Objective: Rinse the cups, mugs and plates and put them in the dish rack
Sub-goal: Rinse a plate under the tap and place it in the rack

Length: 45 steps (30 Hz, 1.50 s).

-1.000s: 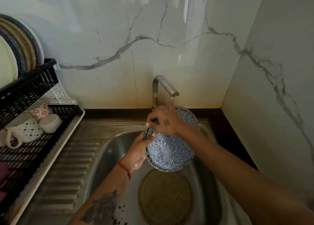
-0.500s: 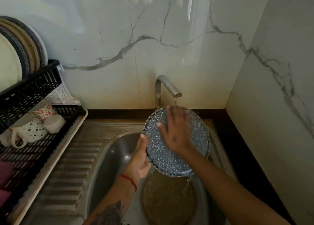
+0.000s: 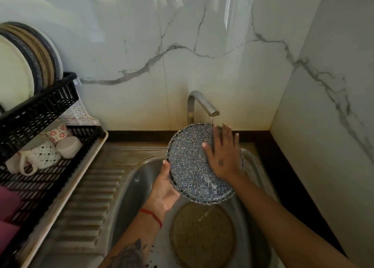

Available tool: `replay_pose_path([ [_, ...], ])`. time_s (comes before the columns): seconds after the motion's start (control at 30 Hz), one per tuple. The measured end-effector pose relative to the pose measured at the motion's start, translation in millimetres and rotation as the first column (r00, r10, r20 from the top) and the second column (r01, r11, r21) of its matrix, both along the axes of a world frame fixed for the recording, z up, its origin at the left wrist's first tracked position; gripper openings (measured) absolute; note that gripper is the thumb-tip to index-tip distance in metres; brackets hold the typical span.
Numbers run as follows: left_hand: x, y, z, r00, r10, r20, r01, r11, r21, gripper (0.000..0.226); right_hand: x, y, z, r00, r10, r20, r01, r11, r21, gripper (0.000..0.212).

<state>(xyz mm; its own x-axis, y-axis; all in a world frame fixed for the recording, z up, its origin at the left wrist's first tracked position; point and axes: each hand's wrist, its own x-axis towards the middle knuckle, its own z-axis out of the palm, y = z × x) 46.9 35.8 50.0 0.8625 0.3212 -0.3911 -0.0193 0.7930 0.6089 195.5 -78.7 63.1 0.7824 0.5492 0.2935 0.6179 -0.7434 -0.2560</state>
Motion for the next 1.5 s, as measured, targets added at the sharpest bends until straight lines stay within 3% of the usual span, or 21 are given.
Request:
replay_pose_path([
  [0.07, 5, -6, 2, 1.0, -0.006, 0.017, 0.007, 0.999, -0.051, 0.051, -29, 13, -8, 0.983, 0.158, 0.097, -0.15, 0.985, -0.084, 0.072],
  [0.13, 8, -11, 5, 1.0, 0.008, 0.007, -0.007, 0.996, -0.088, 0.049, -57, 23, -22, 0.9, 0.395, 0.186, -0.355, 0.91, -0.215, 0.064],
  [0.2, 9, -12, 4, 1.0, 0.008, -0.022, -0.01, 0.997, -0.08, 0.052, -65, 23, -29, 0.838, 0.519, 0.171, -0.473, 0.845, -0.249, 0.06],
  [0.27, 6, -11, 2, 0.997, 0.01, -0.076, -0.017, 0.996, -0.092, 0.057, -52, 14, -27, 0.863, 0.479, 0.159, -0.441, 0.868, -0.227, 0.059],
  [0.33, 0, -6, 0, 0.996, 0.027, -0.088, -0.036, 0.994, -0.102, 0.06, -30, -1, -26, 0.948, 0.292, 0.13, -0.268, 0.947, -0.175, 0.061],
  [0.4, -5, -1, -3, 0.995, 0.042, -0.087, -0.05, 0.995, -0.089, 0.06, -10, -21, -25, 0.997, 0.083, -0.001, -0.082, 0.993, -0.087, 0.067],
  [0.47, -8, 0, -4, 0.994, 0.041, -0.104, -0.049, 0.997, -0.068, 0.06, -8, -33, -23, 0.995, 0.003, -0.097, -0.009, 0.998, -0.065, 0.071],
  [0.57, -6, -3, -2, 0.99, 0.046, -0.135, -0.06, 0.993, -0.101, 0.064, -40, -21, -26, 0.991, 0.135, 0.01, -0.132, 0.982, -0.135, 0.076],
  [0.67, -2, -6, 5, 0.966, 0.096, -0.24, -0.131, 0.982, -0.136, 0.077, -84, -6, -40, 0.887, 0.437, 0.152, -0.39, 0.883, -0.26, 0.066],
  [0.73, -1, -7, 5, 0.96, 0.106, -0.258, -0.141, 0.983, -0.121, 0.077, -88, -8, -42, 0.859, 0.477, 0.186, -0.42, 0.864, -0.279, 0.061],
  [0.83, -5, -7, 4, 0.99, 0.024, -0.141, -0.037, 0.995, -0.093, 0.063, -62, -25, -40, 0.965, 0.225, 0.133, -0.198, 0.961, -0.19, 0.063],
  [0.93, -13, -6, 2, 0.984, 0.036, -0.174, -0.046, 0.997, -0.056, 0.056, -36, -48, -33, 0.977, -0.113, -0.183, 0.144, 0.976, 0.164, 0.065],
  [1.0, -17, -8, 4, 0.982, 0.04, -0.185, -0.051, 0.997, -0.054, 0.052, -35, -51, -25, 0.888, -0.131, -0.441, 0.332, 0.846, 0.417, 0.065],
  [1.1, -19, -5, 2, 0.969, 0.015, -0.247, -0.022, 0.999, -0.025, 0.067, -48, -43, -11, 0.76, -0.051, -0.648, 0.55, 0.582, 0.599, 0.063],
  [1.2, -21, 4, 2, 0.919, -0.045, -0.391, 0.057, 0.998, 0.018, 0.086, -55, -42, 10, 0.662, 0.063, -0.747, 0.712, 0.257, 0.653, 0.063],
  [1.27, -23, 9, 4, 0.907, -0.112, -0.407, 0.112, 0.993, -0.024, 0.094, -54, -46, 16, 0.674, 0.122, -0.729, 0.72, 0.113, 0.684, 0.059],
  [1.3, -23, 11, 5, 0.913, -0.142, -0.382, 0.122, 0.99, -0.077, 0.096, -56, -47, 18, 0.682, 0.161, -0.714, 0.711, 0.086, 0.698, 0.058],
  [1.37, -24, 12, 9, 0.95, -0.168, -0.262, 0.11, 0.969, -0.223, 0.086, -59, -53, 15, 0.637, 0.264, -0.724, 0.718, 0.136, 0.682, 0.059],
  [1.43, -24, 10, 14, 0.988, -0.091, -0.123, 0.039, 0.926, -0.374, 0.067, -62, -66, 10, 0.531, 0.378, -0.759, 0.728, 0.254, 0.636, 0.048],
  [1.5, -23, 11, 17, 0.996, 0.032, -0.083, -0.061, 0.926, -0.372, 0.052, -64, -78, 7, 0.459, 0.422, -0.782, 0.702, 0.366, 0.61, 0.036],
])
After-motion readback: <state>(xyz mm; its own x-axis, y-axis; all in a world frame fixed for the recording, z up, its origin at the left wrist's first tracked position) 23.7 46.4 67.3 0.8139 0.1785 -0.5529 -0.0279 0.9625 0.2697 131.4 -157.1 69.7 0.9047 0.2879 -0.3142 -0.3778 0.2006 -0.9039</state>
